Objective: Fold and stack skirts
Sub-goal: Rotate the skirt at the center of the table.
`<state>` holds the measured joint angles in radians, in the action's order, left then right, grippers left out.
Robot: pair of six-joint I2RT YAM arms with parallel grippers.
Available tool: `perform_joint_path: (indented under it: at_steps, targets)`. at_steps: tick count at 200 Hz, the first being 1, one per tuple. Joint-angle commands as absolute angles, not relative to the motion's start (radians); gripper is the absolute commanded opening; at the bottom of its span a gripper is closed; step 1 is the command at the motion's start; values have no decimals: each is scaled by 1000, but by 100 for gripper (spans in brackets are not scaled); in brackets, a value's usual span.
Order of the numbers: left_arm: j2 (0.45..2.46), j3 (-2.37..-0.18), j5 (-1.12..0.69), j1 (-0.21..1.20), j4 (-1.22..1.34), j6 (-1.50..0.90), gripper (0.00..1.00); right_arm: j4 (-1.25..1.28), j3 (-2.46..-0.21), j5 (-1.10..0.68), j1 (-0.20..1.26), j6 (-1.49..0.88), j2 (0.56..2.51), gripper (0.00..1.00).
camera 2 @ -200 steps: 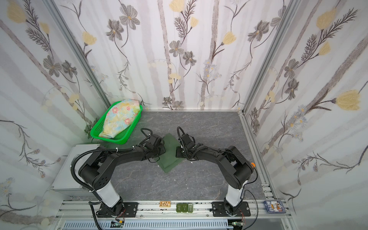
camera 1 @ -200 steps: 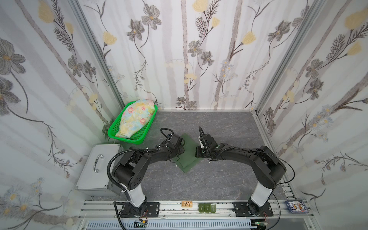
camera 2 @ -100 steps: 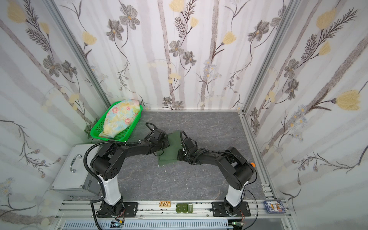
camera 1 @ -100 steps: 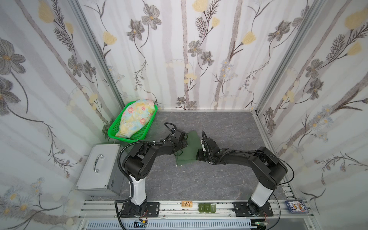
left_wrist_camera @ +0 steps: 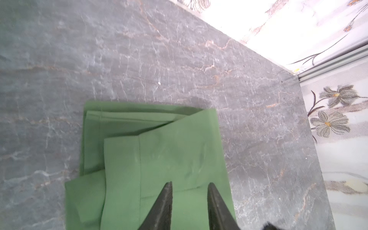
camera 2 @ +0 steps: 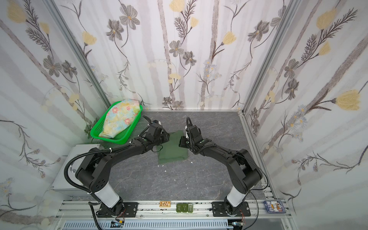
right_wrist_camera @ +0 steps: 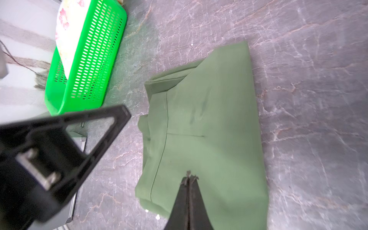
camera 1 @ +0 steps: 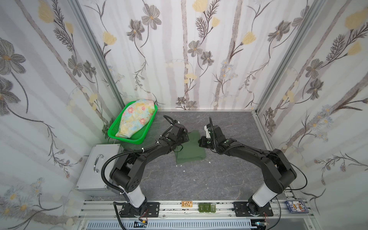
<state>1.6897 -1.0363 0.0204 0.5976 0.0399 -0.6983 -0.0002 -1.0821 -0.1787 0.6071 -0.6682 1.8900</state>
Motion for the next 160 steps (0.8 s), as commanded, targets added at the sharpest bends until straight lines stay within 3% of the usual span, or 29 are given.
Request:
perform_joint_path:
  at_steps: [1, 62, 160]
  targets:
    - [1690, -996, -5, 633, 29, -775, 32, -3, -1168, -182, 596, -607, 1987, 0]
    - [1756, -908, 5, 698, 46, -888, 31, 2, -1272, -182, 580, -623, 2151, 0]
    - [1783, -894, -40, 679, 40, -823, 31, 103, -1160, -201, 509, -773, 2154, 0]
